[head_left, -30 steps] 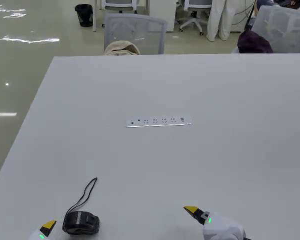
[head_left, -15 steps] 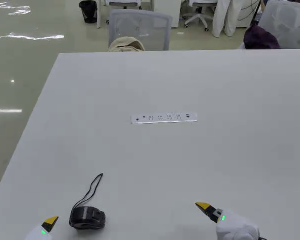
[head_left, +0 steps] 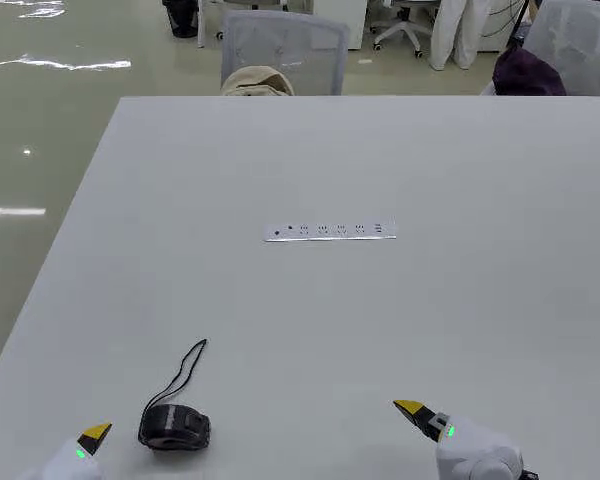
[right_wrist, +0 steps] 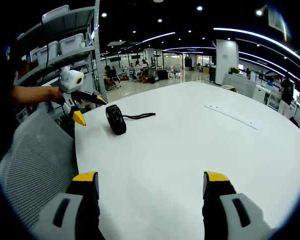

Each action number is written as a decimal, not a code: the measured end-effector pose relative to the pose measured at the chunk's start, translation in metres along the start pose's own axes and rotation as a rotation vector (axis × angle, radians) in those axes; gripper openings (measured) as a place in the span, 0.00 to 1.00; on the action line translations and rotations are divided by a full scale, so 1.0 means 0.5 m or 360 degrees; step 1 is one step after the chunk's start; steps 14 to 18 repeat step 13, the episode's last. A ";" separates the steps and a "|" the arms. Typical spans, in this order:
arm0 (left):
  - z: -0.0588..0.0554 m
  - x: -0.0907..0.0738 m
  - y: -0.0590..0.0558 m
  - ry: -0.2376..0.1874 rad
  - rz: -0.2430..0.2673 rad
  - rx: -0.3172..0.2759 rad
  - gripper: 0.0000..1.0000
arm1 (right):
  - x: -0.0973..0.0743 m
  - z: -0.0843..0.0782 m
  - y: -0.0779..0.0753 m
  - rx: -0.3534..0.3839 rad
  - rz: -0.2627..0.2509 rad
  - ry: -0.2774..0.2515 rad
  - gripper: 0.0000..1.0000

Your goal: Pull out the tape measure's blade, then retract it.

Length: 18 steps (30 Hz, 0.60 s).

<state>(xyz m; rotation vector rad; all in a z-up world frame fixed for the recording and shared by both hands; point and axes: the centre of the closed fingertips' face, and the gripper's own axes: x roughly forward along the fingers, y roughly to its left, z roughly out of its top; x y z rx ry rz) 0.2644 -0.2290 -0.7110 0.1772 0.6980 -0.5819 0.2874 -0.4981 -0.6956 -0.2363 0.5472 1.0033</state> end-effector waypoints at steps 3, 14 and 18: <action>0.003 0.001 -0.001 -0.0006 -0.0008 0.0009 0.99 | 0.001 0.000 0.000 -0.0001 0.0003 0.0001 0.87; 0.002 0.003 -0.004 0.0001 -0.0027 0.0035 0.99 | 0.000 -0.002 0.001 -0.0002 0.0006 0.0007 0.87; 0.002 0.003 -0.004 0.0001 -0.0027 0.0035 0.99 | 0.000 -0.002 0.001 -0.0002 0.0006 0.0007 0.87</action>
